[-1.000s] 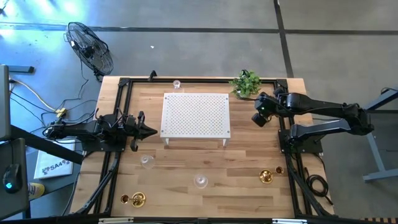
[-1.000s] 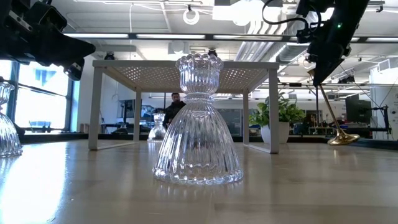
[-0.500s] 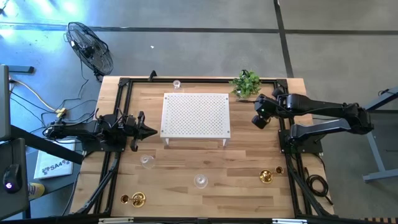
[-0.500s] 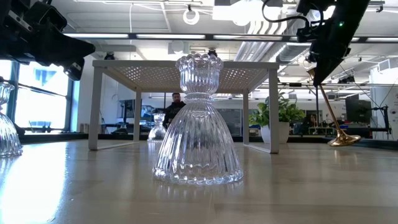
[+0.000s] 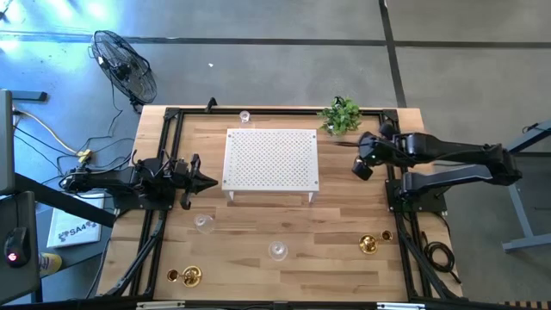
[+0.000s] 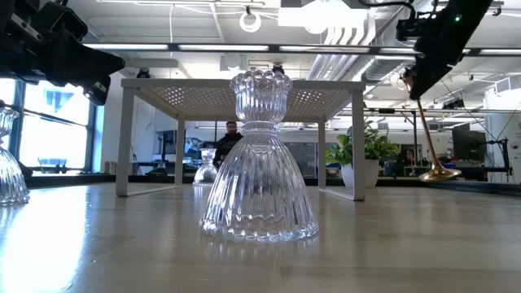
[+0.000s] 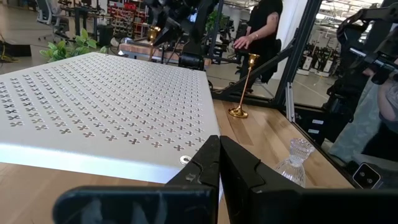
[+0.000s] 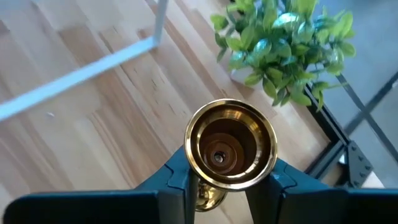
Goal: Pick & Place candle stick holders
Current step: Put the top right gold candle holder on the shelf
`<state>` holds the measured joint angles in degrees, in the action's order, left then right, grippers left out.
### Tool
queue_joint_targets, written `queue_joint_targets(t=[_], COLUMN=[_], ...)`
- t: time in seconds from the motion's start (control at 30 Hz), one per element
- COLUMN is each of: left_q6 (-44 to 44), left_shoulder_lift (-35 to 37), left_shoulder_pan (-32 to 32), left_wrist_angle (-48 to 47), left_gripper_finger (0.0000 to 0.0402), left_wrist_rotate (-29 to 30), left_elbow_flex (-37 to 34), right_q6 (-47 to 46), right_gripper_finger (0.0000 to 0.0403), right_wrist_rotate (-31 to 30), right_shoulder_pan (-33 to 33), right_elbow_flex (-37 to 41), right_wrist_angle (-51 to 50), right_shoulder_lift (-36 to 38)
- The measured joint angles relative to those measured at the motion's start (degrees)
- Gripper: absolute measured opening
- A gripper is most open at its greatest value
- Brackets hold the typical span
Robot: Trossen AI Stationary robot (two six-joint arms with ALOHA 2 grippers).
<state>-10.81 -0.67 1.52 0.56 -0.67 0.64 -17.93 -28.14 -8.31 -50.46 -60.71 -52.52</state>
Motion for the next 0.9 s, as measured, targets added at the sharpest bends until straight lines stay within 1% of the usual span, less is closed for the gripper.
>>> queue_joint_targets(t=[0.2,0.47,0.9], left_q6=[0.0,-0.2,-0.2], left_shoulder_lift=[0.0,0.0,0.0], left_shoulder_pan=[0.0,0.0,0.0], left_wrist_angle=[0.0,0.0,0.0], left_gripper_finger=[0.0001,0.0001,0.0001], left_wrist_rotate=[0.0,0.0,0.0], left_elbow_flex=[0.0,0.0,0.0], right_q6=[0.4,1.5,4.0], right_gripper_finger=[0.0088,0.0088,0.0088], right_wrist_rotate=[0.1,0.2,1.7], right_shoulder_pan=[2.0,4.5,8.0], right_elbow_flex=[0.0,-0.5,-12.2], right_wrist_angle=[2.9,5.2,3.6], right_shoulder_lift=[4.0,7.4,7.5])
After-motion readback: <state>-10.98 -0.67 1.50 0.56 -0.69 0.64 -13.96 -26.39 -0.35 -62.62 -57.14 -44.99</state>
